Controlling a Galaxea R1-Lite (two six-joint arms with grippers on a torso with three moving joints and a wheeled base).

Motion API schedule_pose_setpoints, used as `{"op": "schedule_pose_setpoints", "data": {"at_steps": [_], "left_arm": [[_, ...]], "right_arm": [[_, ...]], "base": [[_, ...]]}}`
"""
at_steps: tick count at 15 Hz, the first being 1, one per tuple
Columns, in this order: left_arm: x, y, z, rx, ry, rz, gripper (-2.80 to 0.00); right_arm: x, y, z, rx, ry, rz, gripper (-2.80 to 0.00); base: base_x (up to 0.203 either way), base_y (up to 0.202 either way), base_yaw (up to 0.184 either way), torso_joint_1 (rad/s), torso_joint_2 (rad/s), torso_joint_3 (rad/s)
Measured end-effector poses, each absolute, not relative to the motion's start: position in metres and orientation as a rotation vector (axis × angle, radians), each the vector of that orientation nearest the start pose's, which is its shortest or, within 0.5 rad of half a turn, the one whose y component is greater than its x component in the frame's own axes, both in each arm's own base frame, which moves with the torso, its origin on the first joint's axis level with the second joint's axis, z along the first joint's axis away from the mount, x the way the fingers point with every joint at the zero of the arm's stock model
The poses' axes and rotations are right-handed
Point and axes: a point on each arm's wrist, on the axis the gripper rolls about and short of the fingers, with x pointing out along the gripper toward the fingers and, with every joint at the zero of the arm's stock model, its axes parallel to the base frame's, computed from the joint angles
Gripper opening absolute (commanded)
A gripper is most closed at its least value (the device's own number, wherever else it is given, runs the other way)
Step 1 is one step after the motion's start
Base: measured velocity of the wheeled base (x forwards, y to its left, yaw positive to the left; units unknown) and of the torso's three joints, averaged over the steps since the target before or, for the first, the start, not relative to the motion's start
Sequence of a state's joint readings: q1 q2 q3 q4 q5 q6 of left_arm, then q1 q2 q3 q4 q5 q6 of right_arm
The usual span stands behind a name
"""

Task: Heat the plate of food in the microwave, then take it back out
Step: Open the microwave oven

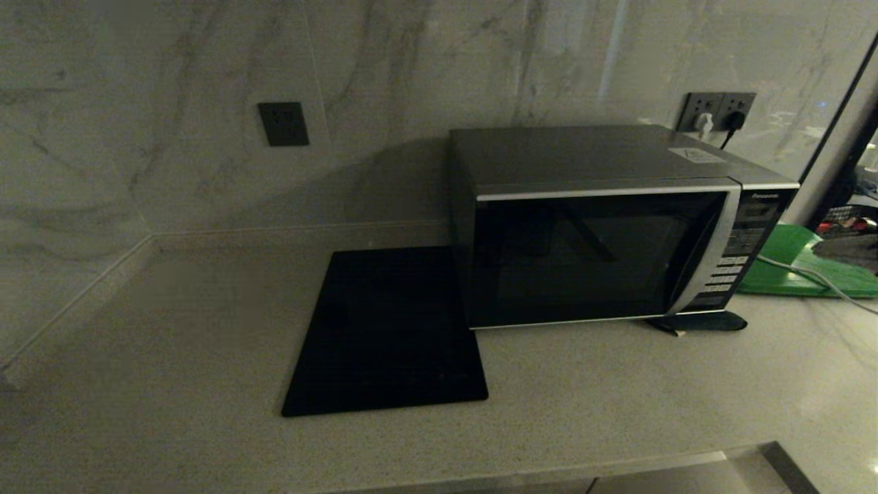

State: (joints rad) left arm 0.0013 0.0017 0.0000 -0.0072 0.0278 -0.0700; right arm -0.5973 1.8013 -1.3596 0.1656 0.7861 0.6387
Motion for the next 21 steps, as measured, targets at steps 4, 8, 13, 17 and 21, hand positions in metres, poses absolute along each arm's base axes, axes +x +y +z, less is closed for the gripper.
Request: {"op": "schedule_pose_setpoints", "data": {"at_steps": [4,8,13,17,21], "left_arm": [[-0.023,0.001,0.076,-0.070,-0.007,0.029,-2.80],[-0.023,0.001,0.076,-0.070,-0.007,0.029,-2.80],[-0.023,0.001,0.076,-0.070,-0.007,0.029,-2.80],[-0.023,0.001,0.076,-0.070,-0.007,0.029,-2.80],[-0.023,0.001,0.076,-0.070,-0.007,0.029,-2.80]], "right_arm": [[0.308,-0.204,0.184,1.078,0.561,0.110,-2.80],[0.321,-0.213,0.143,1.032,0.594,0.150,-2.80],[0.336,-0.217,0.090,0.938,0.673,0.187,-2.80],[0.354,-0.207,0.064,0.920,0.727,0.232,-2.80],[0.368,-0.206,0.054,0.891,0.711,0.259,-2.80]], "base": [[0.000,0.000,0.000,0.000,0.00,0.000],[0.000,0.000,0.000,0.000,0.00,0.000],[0.000,0.000,0.000,0.000,0.00,0.000],[0.000,0.000,0.000,0.000,0.00,0.000],[0.000,0.000,0.000,0.000,0.00,0.000]]}}
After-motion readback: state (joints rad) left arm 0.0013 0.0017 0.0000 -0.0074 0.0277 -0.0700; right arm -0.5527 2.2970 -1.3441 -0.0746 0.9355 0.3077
